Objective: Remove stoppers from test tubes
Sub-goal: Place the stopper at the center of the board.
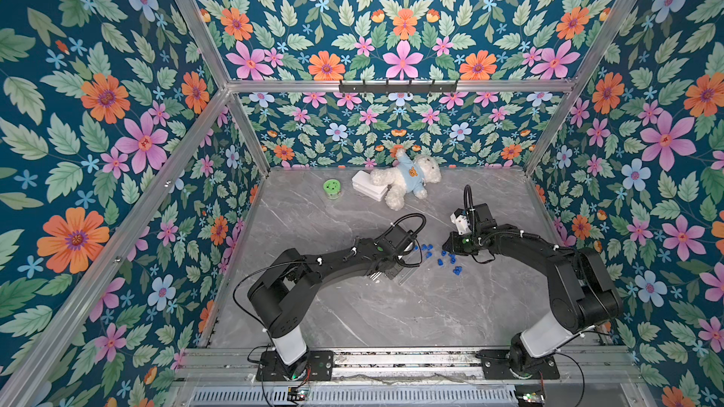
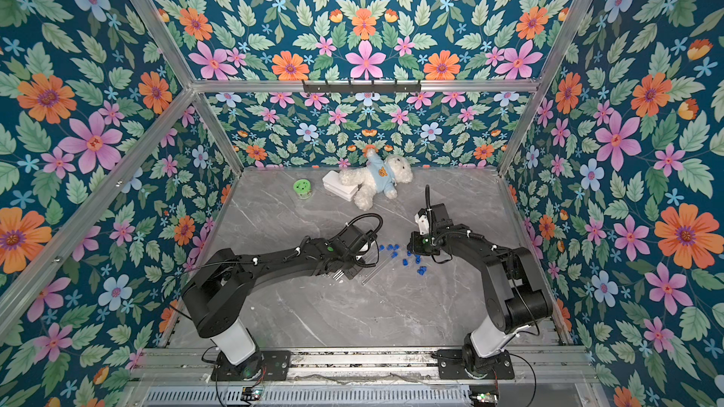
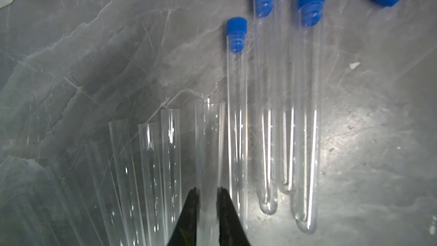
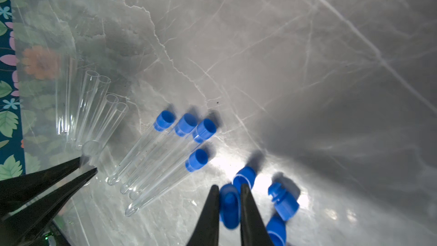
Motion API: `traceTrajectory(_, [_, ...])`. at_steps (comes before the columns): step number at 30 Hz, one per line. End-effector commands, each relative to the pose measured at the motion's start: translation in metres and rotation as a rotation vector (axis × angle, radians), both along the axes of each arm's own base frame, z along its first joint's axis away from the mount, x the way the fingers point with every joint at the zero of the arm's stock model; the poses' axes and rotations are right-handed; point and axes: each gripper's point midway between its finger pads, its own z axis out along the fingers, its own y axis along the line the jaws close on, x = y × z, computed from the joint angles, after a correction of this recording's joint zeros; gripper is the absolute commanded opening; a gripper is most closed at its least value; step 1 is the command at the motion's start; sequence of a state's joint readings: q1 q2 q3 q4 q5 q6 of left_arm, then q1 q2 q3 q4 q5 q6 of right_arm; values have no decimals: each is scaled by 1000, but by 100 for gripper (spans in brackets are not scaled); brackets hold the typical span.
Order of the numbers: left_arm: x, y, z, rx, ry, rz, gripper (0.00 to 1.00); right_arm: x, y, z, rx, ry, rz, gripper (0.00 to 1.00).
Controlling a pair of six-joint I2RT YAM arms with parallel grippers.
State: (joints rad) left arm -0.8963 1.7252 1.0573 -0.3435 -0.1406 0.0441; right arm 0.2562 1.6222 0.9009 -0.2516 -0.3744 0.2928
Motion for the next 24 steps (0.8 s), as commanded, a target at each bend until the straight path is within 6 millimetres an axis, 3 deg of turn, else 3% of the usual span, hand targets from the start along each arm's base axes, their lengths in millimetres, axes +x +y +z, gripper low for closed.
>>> traceTrajectory(1, [4,6,-3,18,4,28,0,-1,-6,-4,-44,7,-5,1])
traceTrajectory(10, [5,7,-10,34,17,25,0,0,-8,-9,-58,22,-14,5])
traceTrajectory(17, [4,11,-17,62,25,34,0,1,-9,-9,-62,22,-18,15])
traceTrajectory(24, [4,10,-20,60,30,35,7,1,-9,-5,-59,7,-21,23])
